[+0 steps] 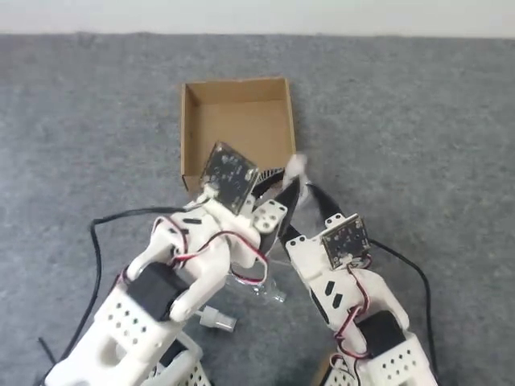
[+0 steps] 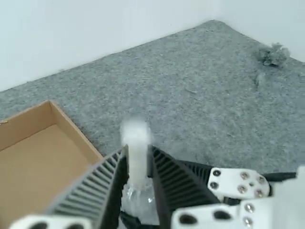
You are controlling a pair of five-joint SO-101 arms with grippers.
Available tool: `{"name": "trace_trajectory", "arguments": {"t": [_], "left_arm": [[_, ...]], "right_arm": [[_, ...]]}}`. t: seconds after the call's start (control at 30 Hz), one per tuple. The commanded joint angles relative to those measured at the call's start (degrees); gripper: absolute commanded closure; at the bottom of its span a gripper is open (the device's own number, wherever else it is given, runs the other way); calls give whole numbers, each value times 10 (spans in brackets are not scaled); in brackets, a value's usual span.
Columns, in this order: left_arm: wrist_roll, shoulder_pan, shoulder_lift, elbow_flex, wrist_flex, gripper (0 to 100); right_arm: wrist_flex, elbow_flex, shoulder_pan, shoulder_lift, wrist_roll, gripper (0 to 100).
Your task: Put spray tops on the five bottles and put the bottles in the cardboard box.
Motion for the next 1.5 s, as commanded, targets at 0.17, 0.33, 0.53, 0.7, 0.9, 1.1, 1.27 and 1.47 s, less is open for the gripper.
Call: {"name": "trace_trajectory", "arguments": {"t": [0.17, 0.33, 0.53, 0.7, 0.9, 1.1, 1.27, 1.47], "left_arm": [[-4, -3, -90, 36, 3, 949], [-4, -4, -95, 35, 4, 873], [9, -51, -95, 11, 2, 874], [45, -120, -95, -6, 1, 874], [41, -123, -90, 2, -11, 874], [29, -99, -90, 44, -44, 874], [-14, -40, -89, 58, -40, 874], [-16, -38, -95, 55, -20, 874]], "right_arm": [[-9, 10, 7, -8, -24, 934], [-9, 11, 7, -8, -24, 934], [-5, 11, 2, -8, -23, 934], [-3, 11, -21, -8, -22, 934], [-3, 11, -21, -8, -22, 934], [-3, 11, -23, -8, -22, 934], [19, 11, -53, -8, 6, 934], [16, 11, -51, -8, 19, 934]]}}
